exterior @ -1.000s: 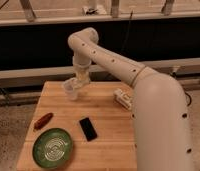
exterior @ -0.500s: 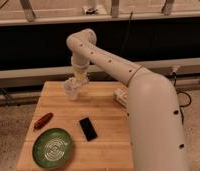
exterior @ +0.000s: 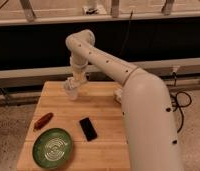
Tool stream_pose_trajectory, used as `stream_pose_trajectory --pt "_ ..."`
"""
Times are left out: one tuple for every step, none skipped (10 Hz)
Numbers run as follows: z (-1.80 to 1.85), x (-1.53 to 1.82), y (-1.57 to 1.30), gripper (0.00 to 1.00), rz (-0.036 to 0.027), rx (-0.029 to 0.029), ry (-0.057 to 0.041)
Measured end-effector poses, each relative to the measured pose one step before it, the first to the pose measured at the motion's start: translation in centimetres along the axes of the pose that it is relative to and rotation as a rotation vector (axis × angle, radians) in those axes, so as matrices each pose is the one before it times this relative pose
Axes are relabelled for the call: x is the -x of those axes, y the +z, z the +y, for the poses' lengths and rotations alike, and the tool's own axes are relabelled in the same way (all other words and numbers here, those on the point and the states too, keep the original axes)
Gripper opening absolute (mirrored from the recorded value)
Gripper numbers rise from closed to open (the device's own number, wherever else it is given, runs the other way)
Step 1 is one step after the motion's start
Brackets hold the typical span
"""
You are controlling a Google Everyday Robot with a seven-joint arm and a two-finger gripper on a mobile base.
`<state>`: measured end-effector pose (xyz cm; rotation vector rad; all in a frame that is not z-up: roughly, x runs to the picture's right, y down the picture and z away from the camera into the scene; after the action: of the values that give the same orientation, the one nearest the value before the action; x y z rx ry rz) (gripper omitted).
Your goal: Place the white sponge in the ceramic cup
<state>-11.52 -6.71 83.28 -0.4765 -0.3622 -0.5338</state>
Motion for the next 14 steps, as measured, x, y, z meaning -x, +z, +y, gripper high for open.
stream_pose_trajectory --pt "-0.252 0.157 0.242 0.0 -0.00361 -0.00134 -0.00226" --pt "-0.211 -0.071 0.218 0.0 -0.00091 -0.00106 -0.00165" --pt "-0.197 -0.02 0.211 0.01 -0.00249 -0.00143 -0.00395" --pt "-0.091 -0.037 0.108 0.06 -0.00114 -0.00066 -0.002" --pt "-0.041 -0.126 0.084 0.1 -0.00011 -0.00055 -0.00061" --pt "-0.076 -0.099 0.084 0.16 0.00018 -0.00109 0.00009" --pt "-0.17 0.031 0.14 0.2 -0.00116 -0.00147 -0.00179" --pt "-0.141 0.069 0.089 0.21 -0.00097 -0.00113 -0.00293" --pt "-0.13 0.044 0.121 0.21 -0.00099 -0.00079 -0.00253" --pt "-0.076 -0.021 0.086 0.25 -0.00034 -0.001 -0.00112" --pt "-0.008 -0.056 0.023 0.28 0.00004 -0.00053 0.00023" --pt "-0.027 -0.068 0.045 0.36 -0.00059 -0.00138 -0.00012" --pt "-0.012 -0.082 0.103 0.37 -0.00041 -0.001 -0.00002" --pt "-0.036 -0.02 0.047 0.34 -0.00038 -0.00145 -0.00085"
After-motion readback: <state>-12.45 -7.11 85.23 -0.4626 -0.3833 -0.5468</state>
